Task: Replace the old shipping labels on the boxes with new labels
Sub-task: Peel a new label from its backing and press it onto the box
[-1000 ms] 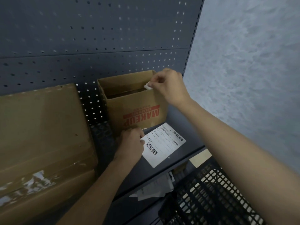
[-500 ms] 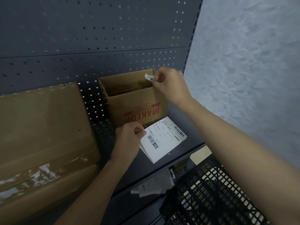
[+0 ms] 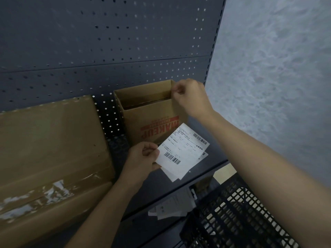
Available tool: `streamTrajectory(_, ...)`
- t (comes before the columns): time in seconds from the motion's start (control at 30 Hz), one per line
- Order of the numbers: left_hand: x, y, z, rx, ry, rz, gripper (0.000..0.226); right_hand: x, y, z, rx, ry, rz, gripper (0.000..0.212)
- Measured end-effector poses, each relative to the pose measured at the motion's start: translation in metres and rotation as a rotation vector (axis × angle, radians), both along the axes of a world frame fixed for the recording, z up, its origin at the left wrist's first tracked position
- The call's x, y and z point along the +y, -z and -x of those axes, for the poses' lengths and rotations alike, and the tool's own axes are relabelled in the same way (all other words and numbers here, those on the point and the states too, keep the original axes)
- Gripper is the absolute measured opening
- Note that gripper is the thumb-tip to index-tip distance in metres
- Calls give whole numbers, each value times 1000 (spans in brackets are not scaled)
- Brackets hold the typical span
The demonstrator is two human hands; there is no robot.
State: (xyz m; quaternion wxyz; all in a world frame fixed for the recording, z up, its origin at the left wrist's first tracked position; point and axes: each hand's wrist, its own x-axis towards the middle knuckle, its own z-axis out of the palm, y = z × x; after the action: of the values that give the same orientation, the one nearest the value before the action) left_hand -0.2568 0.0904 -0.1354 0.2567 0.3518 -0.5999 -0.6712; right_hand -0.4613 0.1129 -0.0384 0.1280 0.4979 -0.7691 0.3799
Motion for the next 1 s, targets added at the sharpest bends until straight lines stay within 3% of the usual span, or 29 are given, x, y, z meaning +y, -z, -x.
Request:
streamTrajectory(0.2,9,-4,-13,167,169,-290,37,9,1,-7,-64,-16,76,7)
streamTrajectory(0.7,24,-4,-17,216,161,-205,39,69,32,-36,-8,-148,66,6)
streamTrajectory(0.87,24,-5,-16,259,164,-235,36,90,51,-53,155,-163,70,20)
streamTrajectory(1.0,27,-3,-15,238,188,-179,37,90,58,-61,69,-104,32,24)
